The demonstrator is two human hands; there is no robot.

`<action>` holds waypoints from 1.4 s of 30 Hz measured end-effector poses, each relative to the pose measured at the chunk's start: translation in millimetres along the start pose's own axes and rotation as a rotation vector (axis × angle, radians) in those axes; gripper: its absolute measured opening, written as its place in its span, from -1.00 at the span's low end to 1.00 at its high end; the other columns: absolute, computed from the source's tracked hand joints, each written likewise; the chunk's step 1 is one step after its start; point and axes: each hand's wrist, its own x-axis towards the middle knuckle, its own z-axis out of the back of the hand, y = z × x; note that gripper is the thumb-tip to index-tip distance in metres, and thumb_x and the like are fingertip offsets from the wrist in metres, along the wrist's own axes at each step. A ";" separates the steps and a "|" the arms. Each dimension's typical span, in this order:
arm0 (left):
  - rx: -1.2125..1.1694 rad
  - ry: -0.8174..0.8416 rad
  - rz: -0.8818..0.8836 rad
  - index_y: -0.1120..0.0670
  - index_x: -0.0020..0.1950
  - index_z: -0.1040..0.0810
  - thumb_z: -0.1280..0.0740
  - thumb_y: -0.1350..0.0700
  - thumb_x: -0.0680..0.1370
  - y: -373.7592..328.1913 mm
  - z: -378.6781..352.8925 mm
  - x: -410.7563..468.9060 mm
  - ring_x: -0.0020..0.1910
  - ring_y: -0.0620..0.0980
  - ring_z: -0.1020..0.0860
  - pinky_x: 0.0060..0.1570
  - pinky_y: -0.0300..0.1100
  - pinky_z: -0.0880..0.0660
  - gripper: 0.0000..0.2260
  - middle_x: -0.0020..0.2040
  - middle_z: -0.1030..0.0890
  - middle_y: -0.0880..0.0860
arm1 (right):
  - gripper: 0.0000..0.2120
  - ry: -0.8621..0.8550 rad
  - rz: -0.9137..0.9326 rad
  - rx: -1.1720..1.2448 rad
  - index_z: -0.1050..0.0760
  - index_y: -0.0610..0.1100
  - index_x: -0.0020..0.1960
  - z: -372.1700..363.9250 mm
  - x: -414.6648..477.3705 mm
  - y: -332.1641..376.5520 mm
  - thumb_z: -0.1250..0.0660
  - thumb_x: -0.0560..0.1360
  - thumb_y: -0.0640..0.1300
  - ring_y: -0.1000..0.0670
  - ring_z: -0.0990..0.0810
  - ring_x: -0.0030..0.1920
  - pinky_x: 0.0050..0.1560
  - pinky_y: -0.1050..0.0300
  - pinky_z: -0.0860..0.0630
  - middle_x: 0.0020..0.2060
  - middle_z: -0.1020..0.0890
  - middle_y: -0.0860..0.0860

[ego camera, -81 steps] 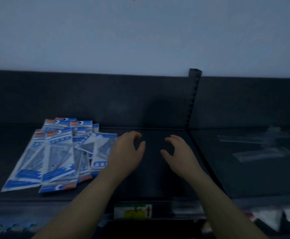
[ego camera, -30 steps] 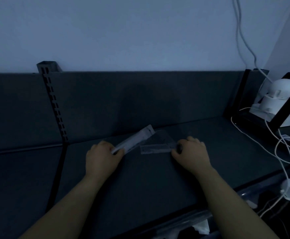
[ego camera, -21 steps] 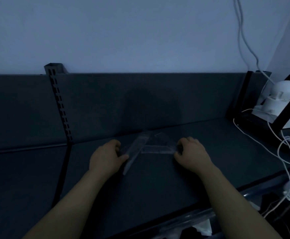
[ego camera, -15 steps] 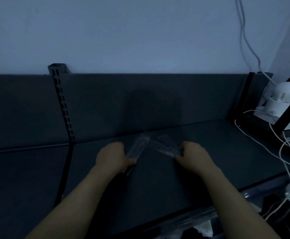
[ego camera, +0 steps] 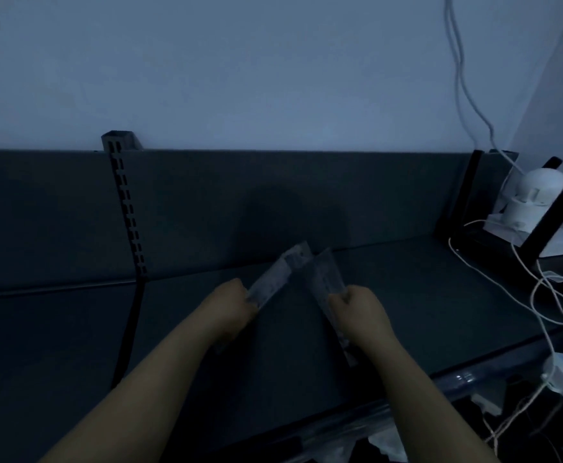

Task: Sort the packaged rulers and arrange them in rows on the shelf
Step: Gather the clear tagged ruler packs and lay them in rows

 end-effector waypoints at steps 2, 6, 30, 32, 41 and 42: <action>-0.239 -0.017 0.006 0.22 0.20 -0.46 -0.16 0.02 0.63 6.9 3.1 -8.2 -0.14 -0.03 -0.50 -0.26 -0.23 -0.41 -0.70 -0.02 -0.55 0.10 | -0.68 0.016 0.042 0.148 -0.29 -0.13 -0.31 -7.5 -7.1 14.7 -0.12 0.60 -0.09 0.07 -0.39 -0.39 -0.43 0.24 -0.34 -0.39 -0.42 0.01; -0.477 -0.107 0.042 0.15 0.17 -0.43 -0.09 0.08 0.65 28.4 19.9 -31.3 -0.13 -0.07 -0.47 -0.26 -0.26 -0.41 -0.79 0.01 -0.53 0.07 | -0.73 0.119 0.110 0.331 -0.33 -0.15 -0.23 -33.3 -20.4 51.9 -0.10 0.62 -0.10 0.09 -0.39 -0.35 -0.40 0.29 -0.37 -0.34 -0.42 0.01; -0.793 -0.746 0.366 0.14 -0.03 -0.46 -0.32 0.21 0.52 347.3 216.9 -334.7 -0.34 0.00 -0.45 -0.36 -0.15 -0.39 -0.93 -0.29 -0.51 0.07 | -0.98 0.796 0.513 0.494 -0.46 -0.18 -0.06 -284.8 -296.0 361.6 -0.30 0.53 -0.23 0.01 -0.50 -0.25 -0.16 0.08 -0.44 -0.20 -0.58 -0.10; -0.785 -0.792 0.406 0.14 -0.02 -0.45 -0.35 0.18 0.50 380.4 234.4 -367.3 -0.29 0.03 -0.46 -0.29 -0.02 -0.48 -0.88 -0.26 -0.52 0.09 | -0.97 0.845 0.534 0.492 -0.45 -0.18 -0.05 -310.0 -327.6 389.0 -0.29 0.54 -0.22 0.00 -0.47 -0.27 -0.16 0.06 -0.43 -0.21 -0.55 -0.10; -0.701 -0.886 0.504 0.12 -0.16 -0.34 -0.25 0.25 0.55 491.4 297.8 -457.0 -0.35 0.03 -0.35 -0.35 -0.11 -0.32 -0.87 -0.28 -0.40 0.15 | -0.94 1.024 0.565 0.466 -0.46 -0.03 -0.05 -406.0 -423.6 485.0 -0.29 0.55 -0.18 -0.07 -0.60 -0.08 0.02 -0.02 -0.53 -0.09 -0.61 -0.06; -0.696 -0.899 0.514 0.13 -0.17 -0.36 -0.25 0.26 0.55 502.5 303.4 -461.4 -0.39 0.02 -0.36 -0.37 -0.14 -0.32 -0.87 -0.31 -0.40 0.15 | -0.95 1.038 0.564 0.460 -0.47 -0.05 -0.04 -416.8 -429.0 493.8 -0.29 0.55 -0.18 -0.07 -0.60 -0.10 -0.01 -0.01 -0.54 -0.10 -0.62 -0.08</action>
